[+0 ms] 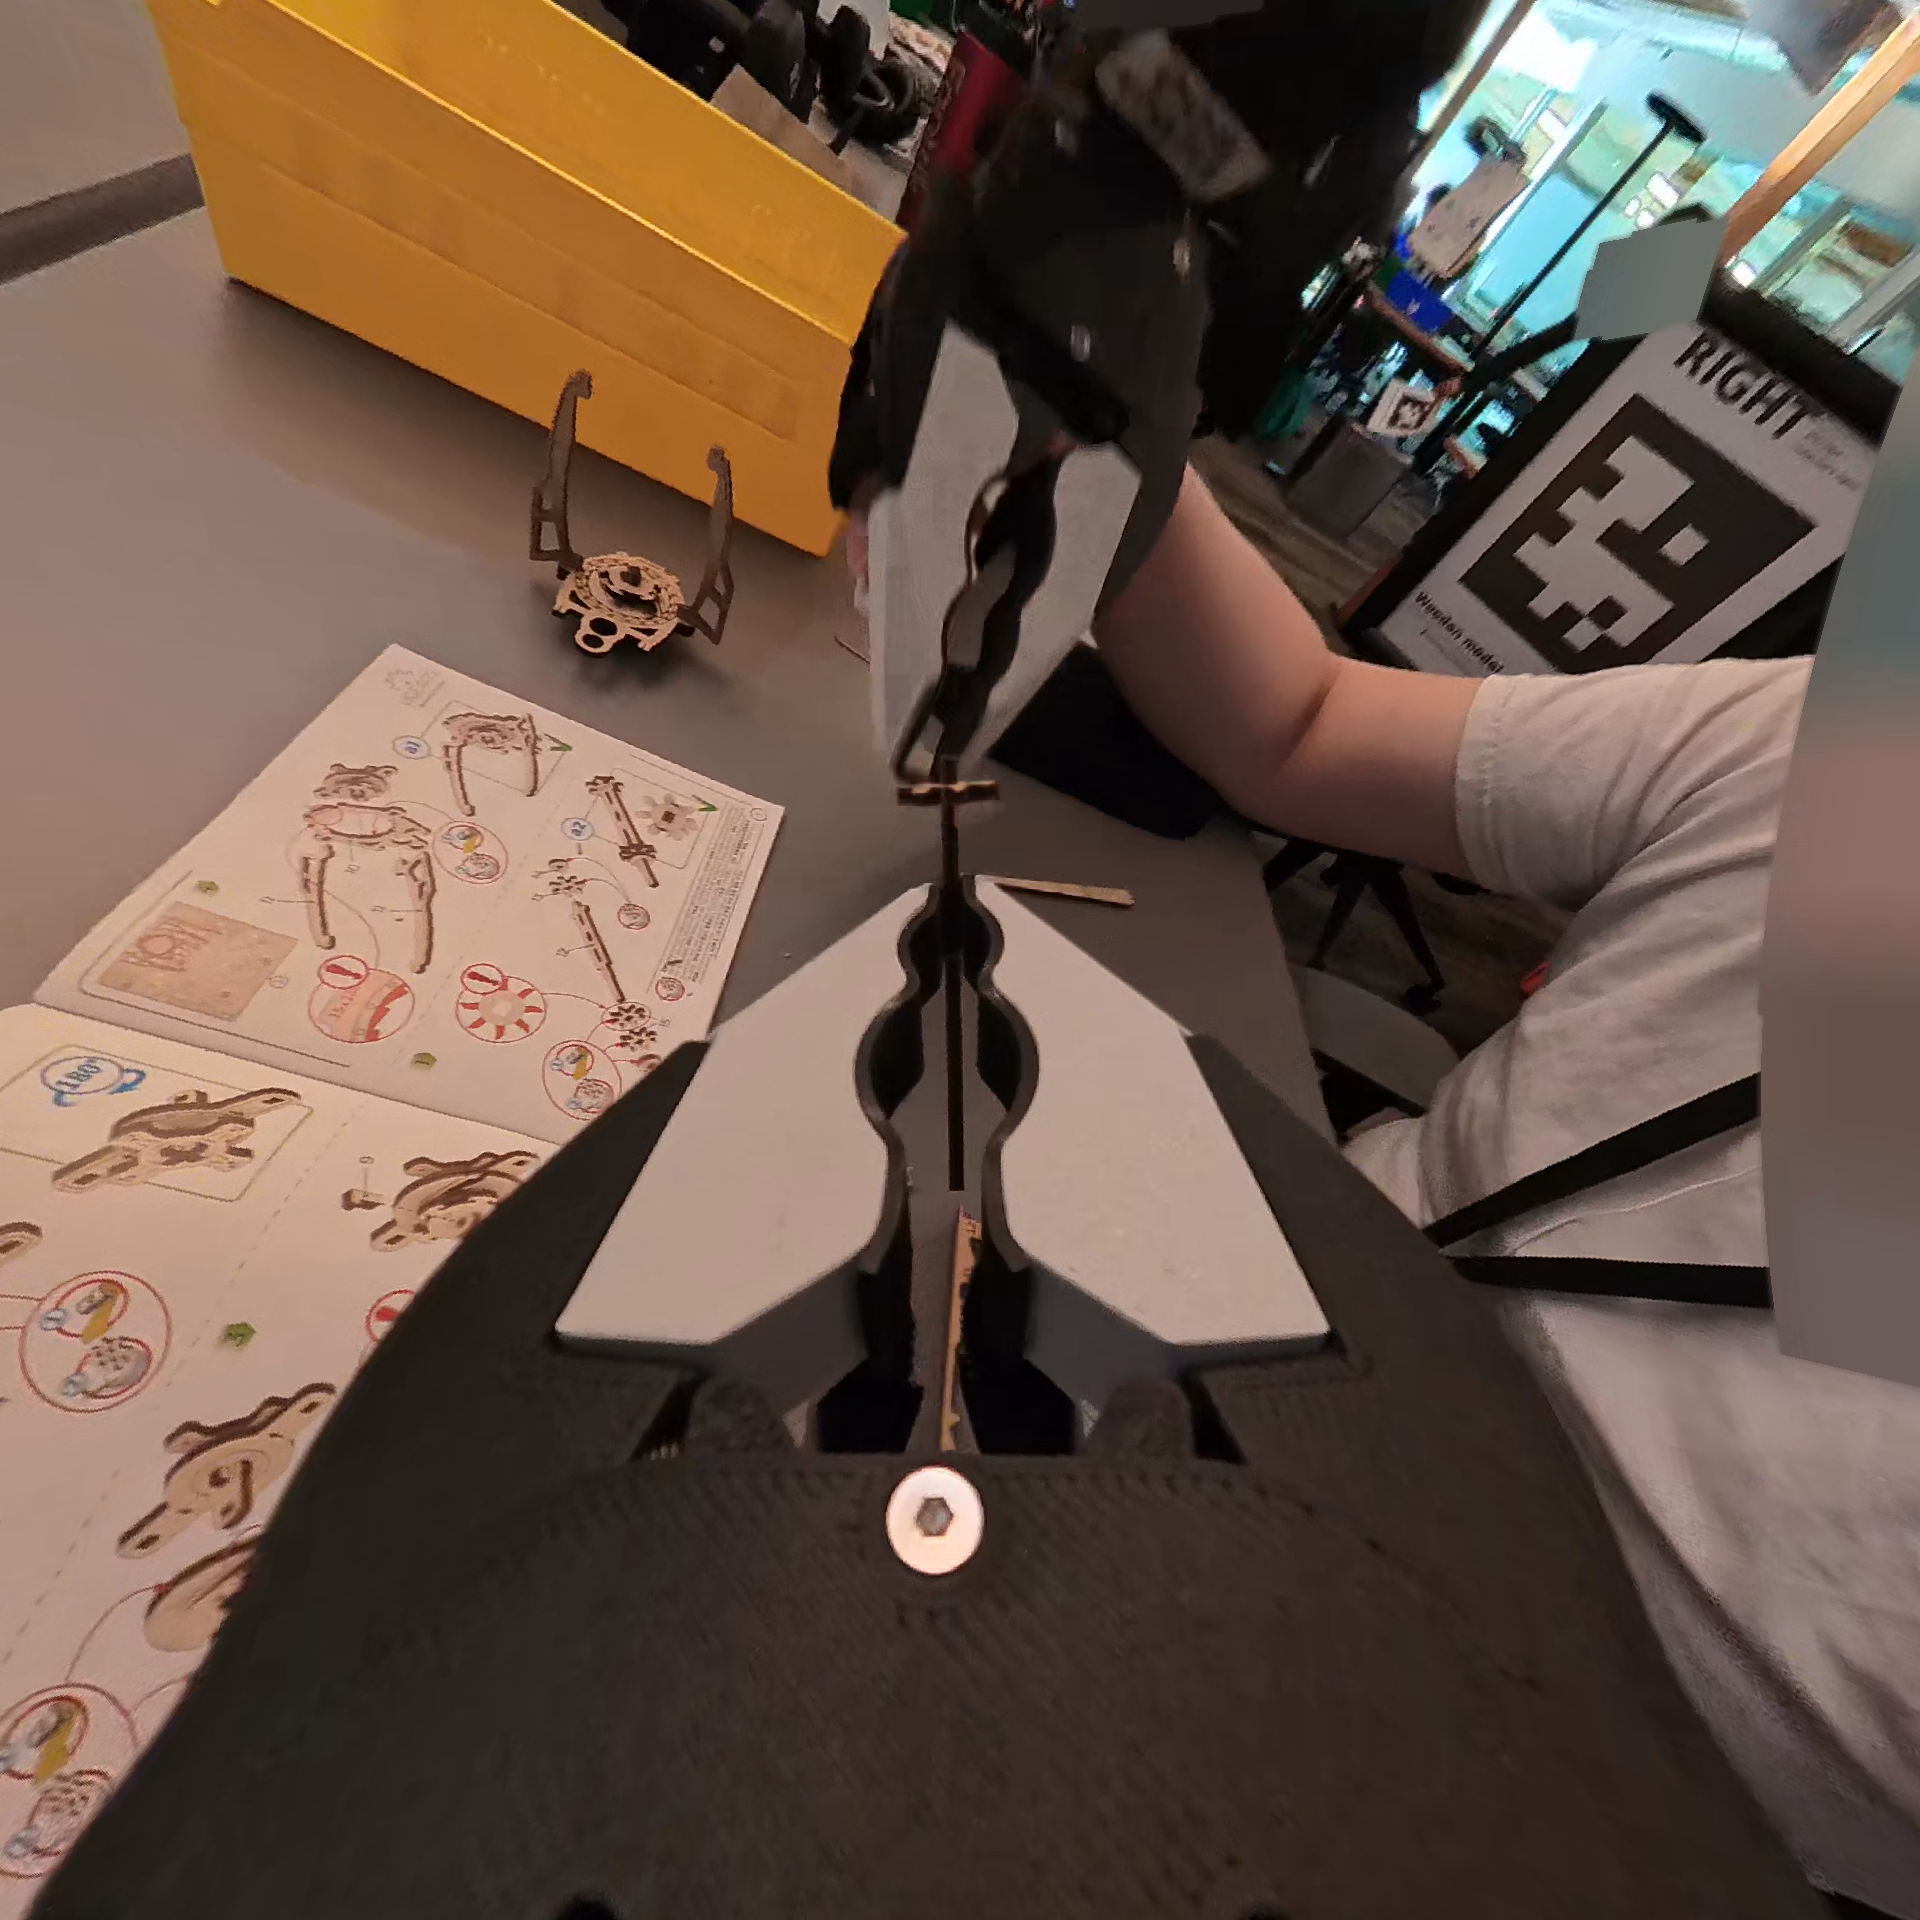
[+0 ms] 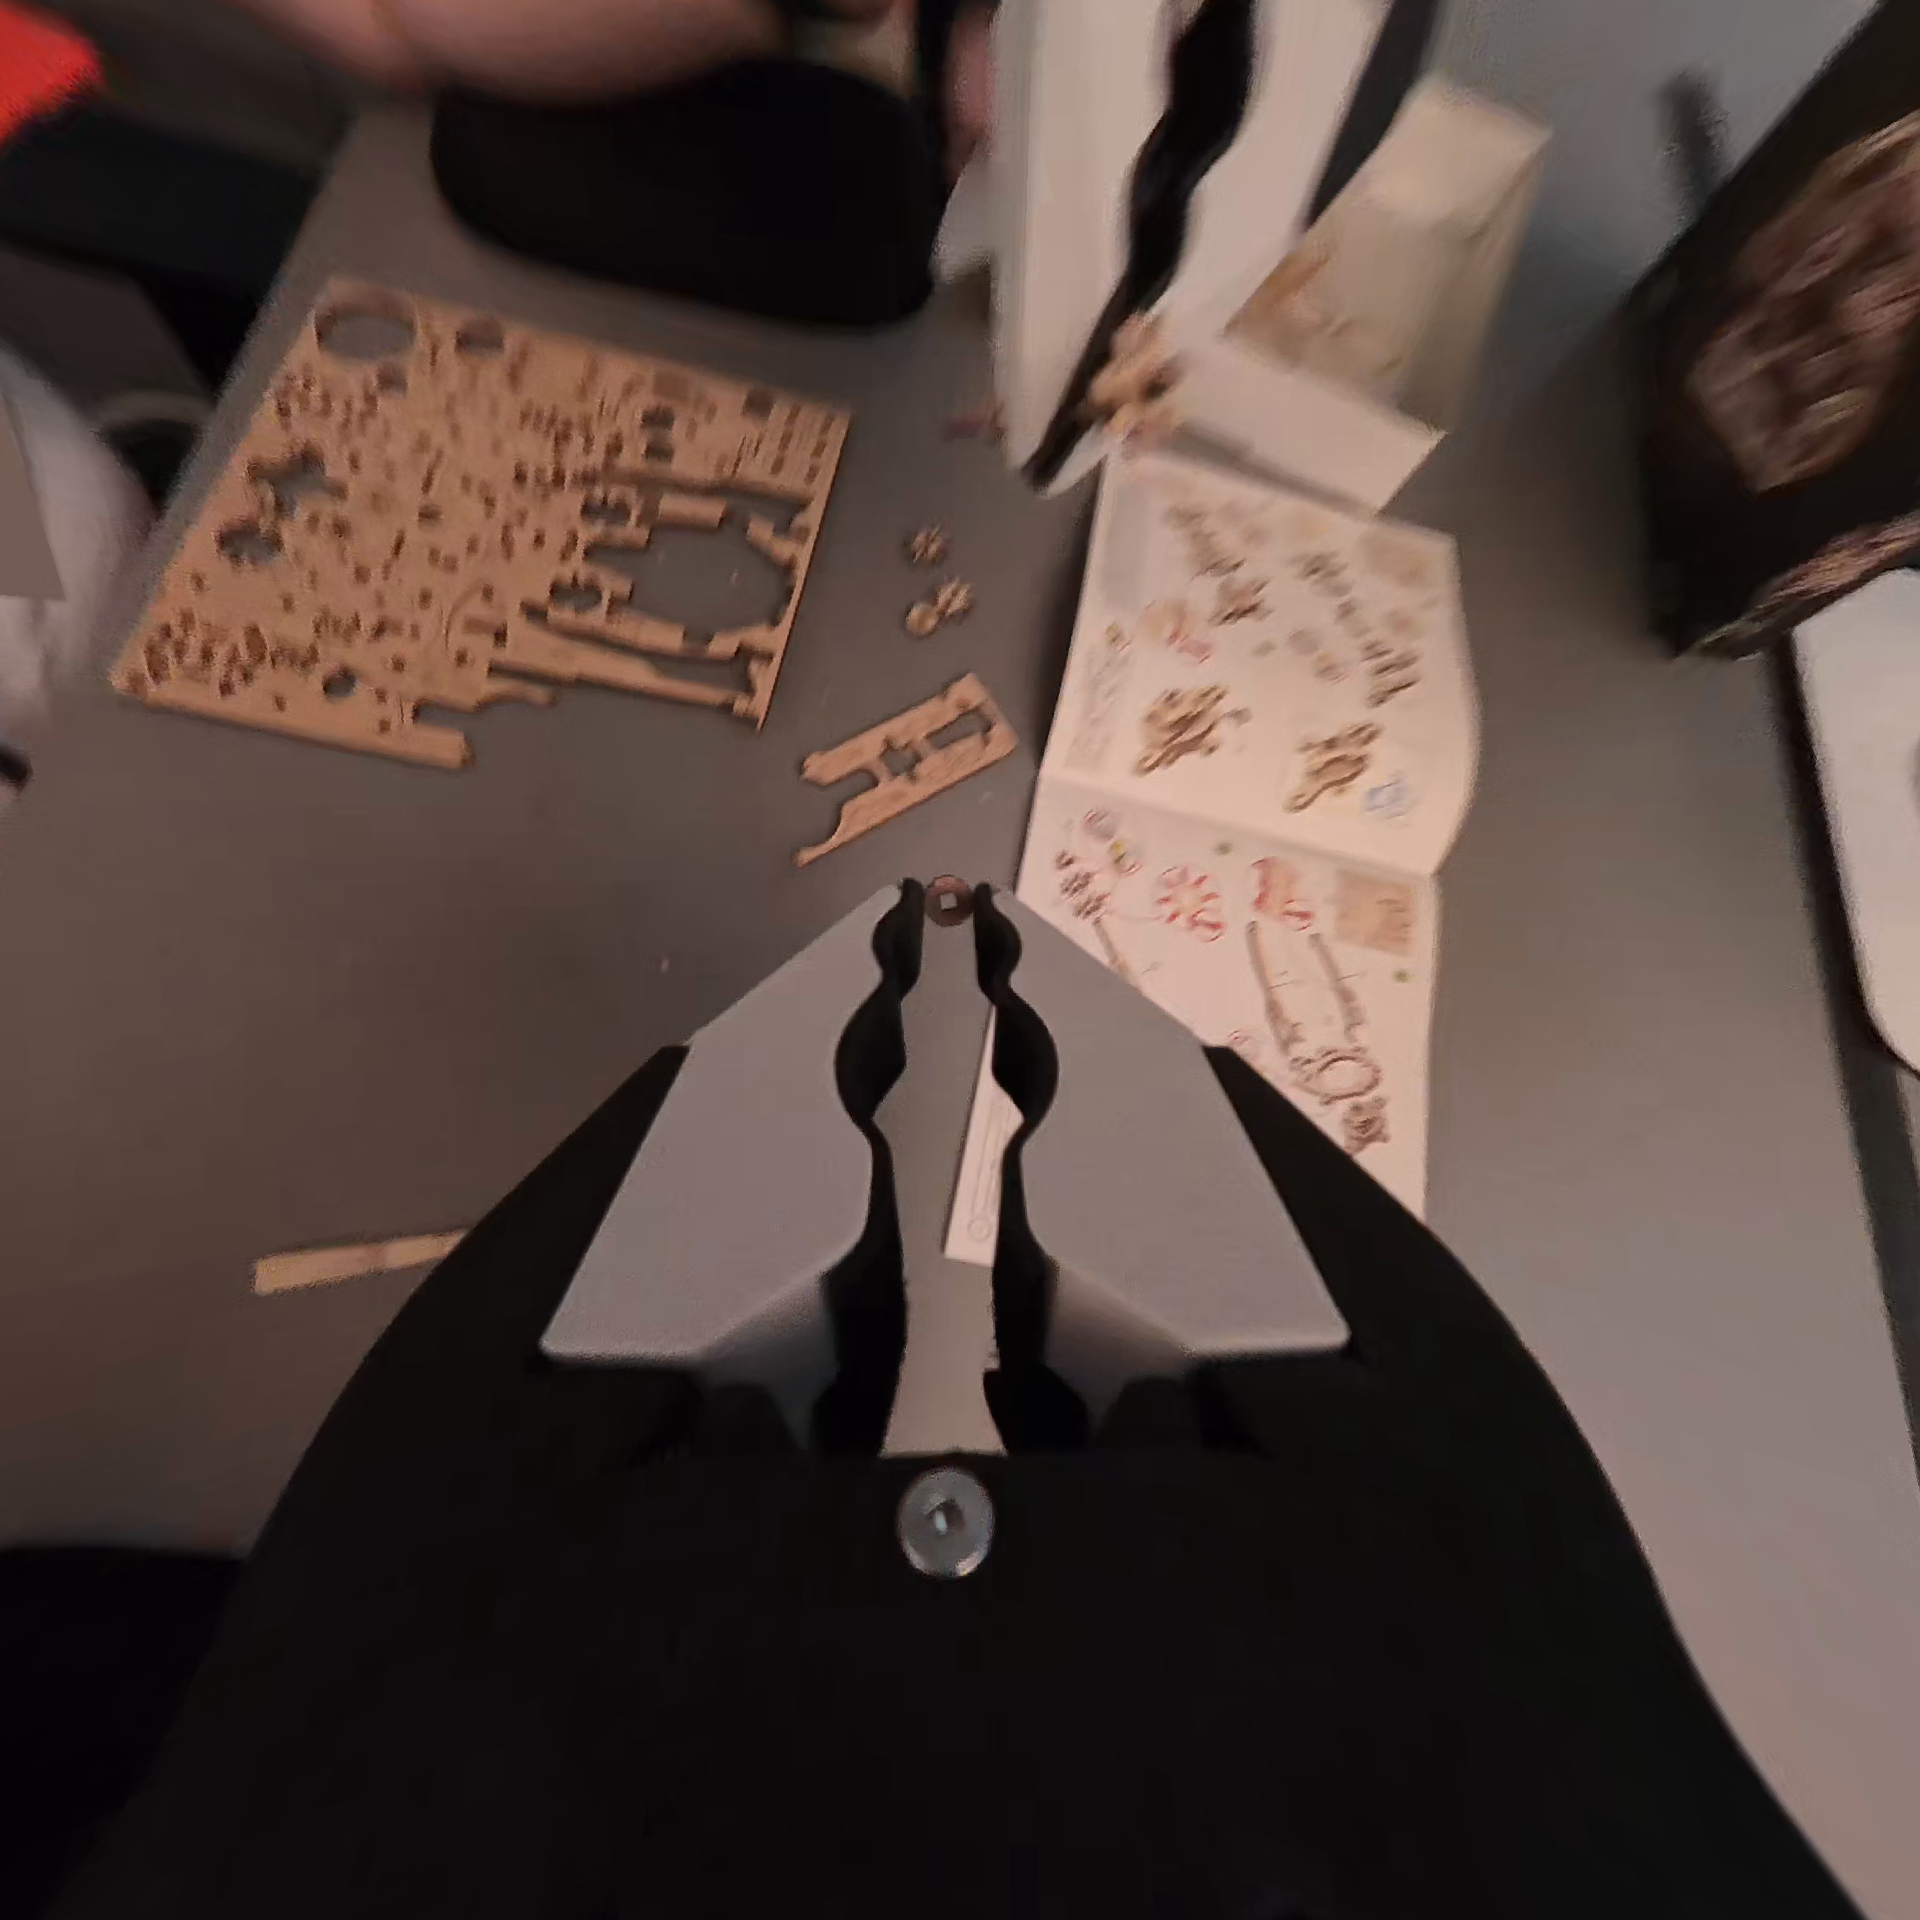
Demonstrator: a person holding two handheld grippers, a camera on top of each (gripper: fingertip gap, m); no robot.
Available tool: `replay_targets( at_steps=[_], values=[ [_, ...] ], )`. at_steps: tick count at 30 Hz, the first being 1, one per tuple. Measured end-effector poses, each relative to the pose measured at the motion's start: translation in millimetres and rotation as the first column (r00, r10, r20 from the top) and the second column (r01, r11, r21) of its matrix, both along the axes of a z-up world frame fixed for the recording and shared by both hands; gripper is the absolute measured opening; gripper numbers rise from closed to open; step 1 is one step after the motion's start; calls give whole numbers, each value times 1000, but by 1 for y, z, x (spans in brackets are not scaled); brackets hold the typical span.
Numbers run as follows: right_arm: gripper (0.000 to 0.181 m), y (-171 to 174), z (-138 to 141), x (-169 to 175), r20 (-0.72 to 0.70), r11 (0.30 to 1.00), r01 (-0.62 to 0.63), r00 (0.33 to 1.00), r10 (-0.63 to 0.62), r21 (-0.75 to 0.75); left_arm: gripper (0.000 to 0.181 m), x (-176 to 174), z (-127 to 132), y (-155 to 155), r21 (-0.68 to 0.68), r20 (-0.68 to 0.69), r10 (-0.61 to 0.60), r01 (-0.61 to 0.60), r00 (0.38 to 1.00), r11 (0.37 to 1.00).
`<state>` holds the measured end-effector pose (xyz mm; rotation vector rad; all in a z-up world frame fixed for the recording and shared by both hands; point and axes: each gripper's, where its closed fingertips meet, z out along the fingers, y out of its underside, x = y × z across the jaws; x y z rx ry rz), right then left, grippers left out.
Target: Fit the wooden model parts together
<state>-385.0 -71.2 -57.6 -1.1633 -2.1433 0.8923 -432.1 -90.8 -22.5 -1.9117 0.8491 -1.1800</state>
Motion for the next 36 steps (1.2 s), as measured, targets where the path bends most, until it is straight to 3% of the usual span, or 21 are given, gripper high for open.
replay_targets(
  at_steps=[6, 10, 14, 26, 30, 36],
  values=[
    [8, 17, 49, 0, -208, 991, 71, 974, -95, -117, 0, 9, -9, -1, 88, -83, -10, 17, 996, 996],
    [8, 7, 67, -3, -290, 989, 25, 955, -67, -145, 0, 14, -7, 2, 273, -166, 22, 25, 986, 962],
    [8, -6, 78, -13, -301, 983, 26, 950, -81, -184, 0, 14, 4, 5, 469, -216, 96, 17, 972, 883],
    [8, -28, 106, -21, -497, 971, 88, 867, 34, 221, 0, 10, 35, 5, 811, -243, 274, 39, 931, 584],
    [8, -36, 105, -25, -479, 942, 109, 876, 60, 318, 0, 11, 29, 6, 827, -289, 297, 81, 910, 556],
    [8, -33, 100, -29, -443, 936, 139, 896, 20, 322, 0, 15, 27, 4, 831, -308, 301, 102, 902, 546]
  ],
)
